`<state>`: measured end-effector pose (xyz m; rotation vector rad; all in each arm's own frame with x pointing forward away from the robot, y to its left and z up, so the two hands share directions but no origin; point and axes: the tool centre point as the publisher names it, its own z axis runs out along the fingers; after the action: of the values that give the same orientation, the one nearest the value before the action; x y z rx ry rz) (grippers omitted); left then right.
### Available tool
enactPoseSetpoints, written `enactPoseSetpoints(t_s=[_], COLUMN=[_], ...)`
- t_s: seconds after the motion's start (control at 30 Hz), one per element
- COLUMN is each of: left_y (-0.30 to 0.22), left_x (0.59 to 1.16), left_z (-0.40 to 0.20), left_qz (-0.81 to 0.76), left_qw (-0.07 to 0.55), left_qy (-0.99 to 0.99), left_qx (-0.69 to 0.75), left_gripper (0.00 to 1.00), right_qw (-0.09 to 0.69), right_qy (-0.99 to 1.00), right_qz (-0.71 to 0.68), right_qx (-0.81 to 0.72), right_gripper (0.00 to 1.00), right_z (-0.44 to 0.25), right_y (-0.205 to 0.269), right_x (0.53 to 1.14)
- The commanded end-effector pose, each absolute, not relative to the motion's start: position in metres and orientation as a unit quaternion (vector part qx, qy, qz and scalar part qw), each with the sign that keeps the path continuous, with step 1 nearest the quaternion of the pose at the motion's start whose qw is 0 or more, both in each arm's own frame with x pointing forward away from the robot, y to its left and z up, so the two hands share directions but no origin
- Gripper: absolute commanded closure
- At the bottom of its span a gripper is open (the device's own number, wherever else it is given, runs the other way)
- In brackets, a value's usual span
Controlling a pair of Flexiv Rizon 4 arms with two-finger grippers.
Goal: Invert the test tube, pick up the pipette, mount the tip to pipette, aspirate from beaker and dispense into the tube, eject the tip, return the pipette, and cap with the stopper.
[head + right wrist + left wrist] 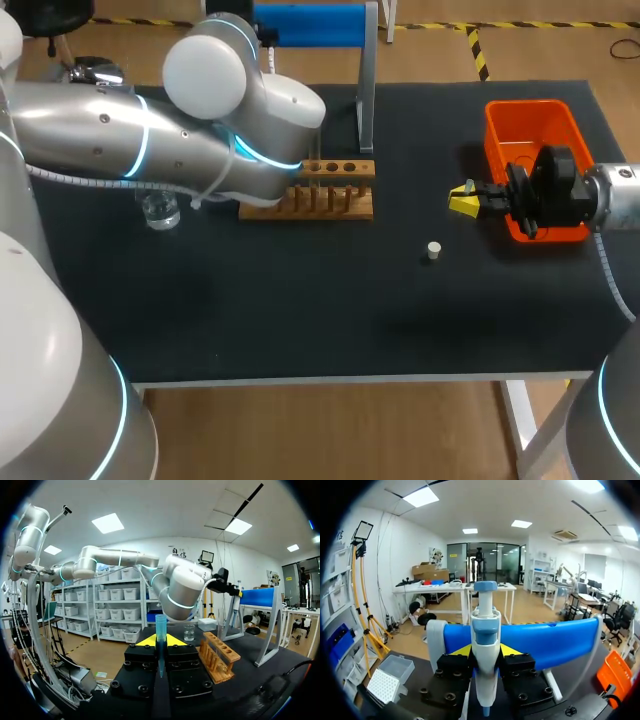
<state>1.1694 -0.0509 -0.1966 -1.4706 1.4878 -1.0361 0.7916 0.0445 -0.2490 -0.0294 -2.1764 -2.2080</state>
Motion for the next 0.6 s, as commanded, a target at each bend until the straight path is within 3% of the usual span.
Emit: enactPoseSetpoints(t_s=[0.03,0.33,0.6], left_y=[-0.050,-0.049,-0.044], left_x=[1.173,1.172,1.150], left_z=[-0.186,-0.167,-0.154], left_qz=[-0.408,-0.410,-0.435], left_qw=[0.396,0.407,0.373], left_qy=[0.586,0.588,0.625], left_qx=[-0.577,-0.567,-0.530], left_gripper=[1.00,1.00,1.00], right_qw=[0.021,0.021,0.021], right_qy=[-0.702,-0.702,-0.702], right_qz=[-0.712,-0.712,-0.712], right_qx=[-0.009,-0.009,-0.009], right_gripper=[1.00,1.00,1.00], right_z=[-0.249,-0.249,-0.249], right_y=[0.044,0.044,0.044], right_x=[0.791,0.791,0.791])
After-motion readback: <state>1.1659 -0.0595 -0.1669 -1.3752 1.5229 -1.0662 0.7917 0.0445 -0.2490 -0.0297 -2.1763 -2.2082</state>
